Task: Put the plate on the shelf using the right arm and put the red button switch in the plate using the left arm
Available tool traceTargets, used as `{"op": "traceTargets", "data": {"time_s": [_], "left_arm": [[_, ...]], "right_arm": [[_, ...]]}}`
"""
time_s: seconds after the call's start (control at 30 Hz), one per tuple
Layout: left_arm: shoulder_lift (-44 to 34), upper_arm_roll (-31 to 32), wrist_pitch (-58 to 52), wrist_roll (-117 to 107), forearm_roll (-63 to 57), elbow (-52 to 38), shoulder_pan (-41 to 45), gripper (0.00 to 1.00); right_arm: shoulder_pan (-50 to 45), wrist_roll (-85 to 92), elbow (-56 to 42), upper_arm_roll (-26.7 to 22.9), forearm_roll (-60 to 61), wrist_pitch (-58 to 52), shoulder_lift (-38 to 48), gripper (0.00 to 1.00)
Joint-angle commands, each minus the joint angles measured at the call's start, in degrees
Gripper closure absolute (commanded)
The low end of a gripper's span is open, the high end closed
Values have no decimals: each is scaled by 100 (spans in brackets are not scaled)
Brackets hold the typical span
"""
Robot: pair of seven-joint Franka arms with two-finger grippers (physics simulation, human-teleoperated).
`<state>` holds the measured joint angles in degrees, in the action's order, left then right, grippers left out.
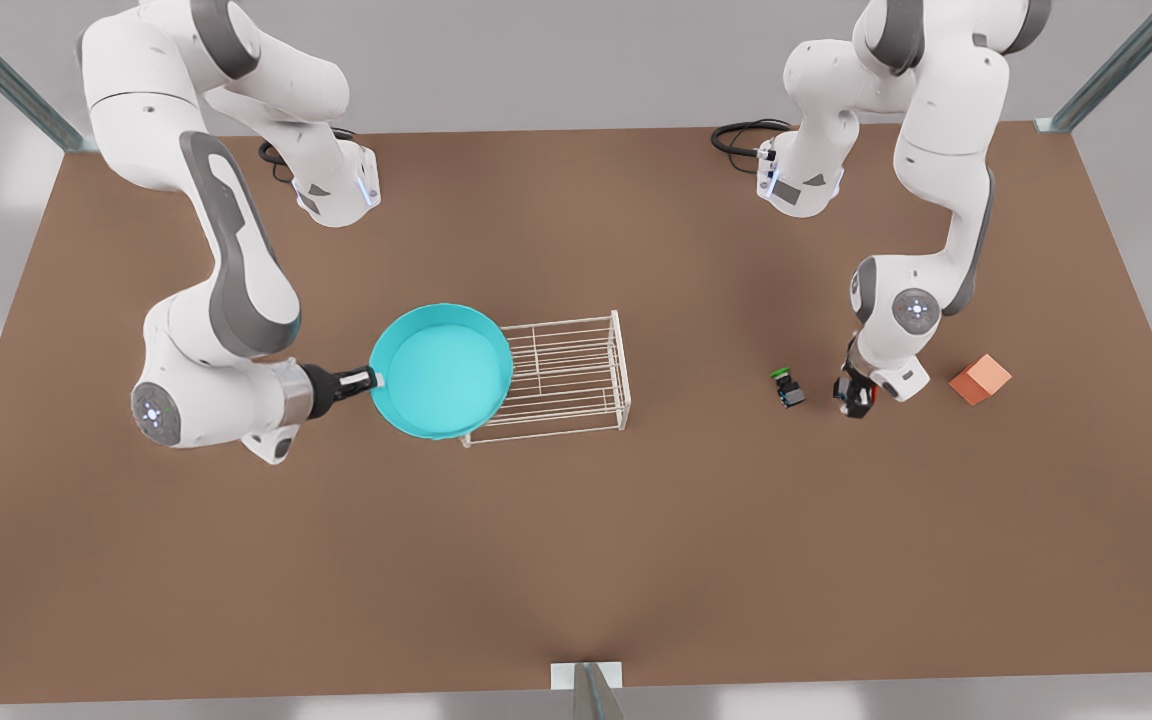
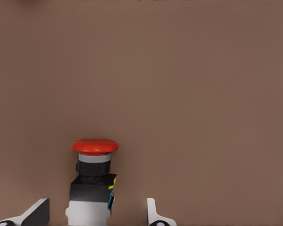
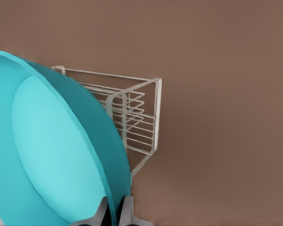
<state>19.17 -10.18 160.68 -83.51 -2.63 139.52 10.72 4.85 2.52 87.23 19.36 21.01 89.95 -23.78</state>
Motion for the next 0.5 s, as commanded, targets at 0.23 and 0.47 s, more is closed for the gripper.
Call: {"op": "traceTargets", "data": {"time_s": [0.23,0.47], "left_arm": [[157,-1,359,-1423,-114,-21,0,0],[280,-98,438,-1423,-317,-12,-9,0]], "right_arm": [[-731,-331,40,32,201,102,-320,73],[-1101,-410,84,32,333,928,-628,73]]}}
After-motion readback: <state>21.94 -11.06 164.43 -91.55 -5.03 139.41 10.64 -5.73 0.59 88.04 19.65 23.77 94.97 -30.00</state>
